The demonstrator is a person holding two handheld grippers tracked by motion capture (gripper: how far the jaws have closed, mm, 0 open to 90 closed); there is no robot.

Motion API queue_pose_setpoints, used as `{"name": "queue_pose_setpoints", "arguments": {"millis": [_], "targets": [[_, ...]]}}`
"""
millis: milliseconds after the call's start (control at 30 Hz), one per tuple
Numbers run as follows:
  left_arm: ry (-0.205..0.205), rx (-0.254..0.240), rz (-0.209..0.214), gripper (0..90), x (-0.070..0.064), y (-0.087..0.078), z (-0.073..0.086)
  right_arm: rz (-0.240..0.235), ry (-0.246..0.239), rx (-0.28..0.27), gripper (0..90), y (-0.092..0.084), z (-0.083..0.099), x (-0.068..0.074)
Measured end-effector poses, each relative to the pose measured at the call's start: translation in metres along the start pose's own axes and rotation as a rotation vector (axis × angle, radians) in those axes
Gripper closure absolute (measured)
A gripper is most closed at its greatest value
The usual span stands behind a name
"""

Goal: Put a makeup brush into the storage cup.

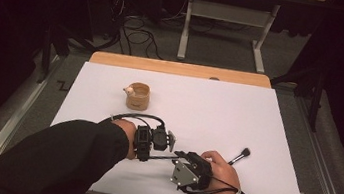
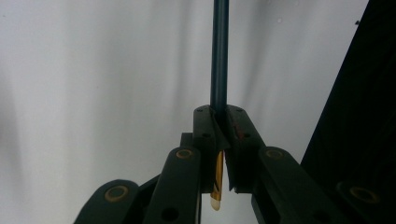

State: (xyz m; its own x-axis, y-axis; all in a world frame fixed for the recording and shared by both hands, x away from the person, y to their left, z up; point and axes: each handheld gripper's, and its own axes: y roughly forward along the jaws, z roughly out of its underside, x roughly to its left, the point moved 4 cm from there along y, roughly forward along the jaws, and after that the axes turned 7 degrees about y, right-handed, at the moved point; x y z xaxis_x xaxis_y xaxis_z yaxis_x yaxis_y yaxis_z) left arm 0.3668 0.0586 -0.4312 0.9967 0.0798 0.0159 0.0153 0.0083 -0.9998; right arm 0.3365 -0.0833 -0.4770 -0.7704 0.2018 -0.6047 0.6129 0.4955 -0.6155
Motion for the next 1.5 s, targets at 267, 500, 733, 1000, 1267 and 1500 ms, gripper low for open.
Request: {"name": "queue_pose_setpoints", "arguments": {"millis": [267, 500, 733, 1000, 1267, 1500], "targets": [[0.009, -0.004, -0.002, 83.7, -0.001, 0.001, -0.005, 0.009, -0.054, -0.001, 76.2, 0.0, -0.003, 0.002], [0.011, -0.002, -0.004, 83.7, -0.002, 0.0, -0.008, 0.007, -0.077, 0.005, 77.8, 0.002, -0.003, 0.004], [0.022, 0.008, -0.007, 83.7, -0.002, -0.002, -0.011, 0.006, -0.106, 0.006, 79.5, 0.003, -0.004, 0.004], [0.021, 0.008, -0.007, 83.6, -0.002, -0.002, -0.011, 0.01, -0.108, 0.007, 80.8, 0.003, -0.004, 0.004], [0.017, 0.007, -0.006, 83.6, -0.001, -0.003, -0.011, 0.014, -0.105, 0.007, 83.2, 0.003, -0.004, 0.002], [0.018, 0.0, -0.001, 83.4, 0.0, -0.003, -0.01, 0.003, -0.118, 0.018, 85.4, 0.004, -0.004, 0.004]]}}
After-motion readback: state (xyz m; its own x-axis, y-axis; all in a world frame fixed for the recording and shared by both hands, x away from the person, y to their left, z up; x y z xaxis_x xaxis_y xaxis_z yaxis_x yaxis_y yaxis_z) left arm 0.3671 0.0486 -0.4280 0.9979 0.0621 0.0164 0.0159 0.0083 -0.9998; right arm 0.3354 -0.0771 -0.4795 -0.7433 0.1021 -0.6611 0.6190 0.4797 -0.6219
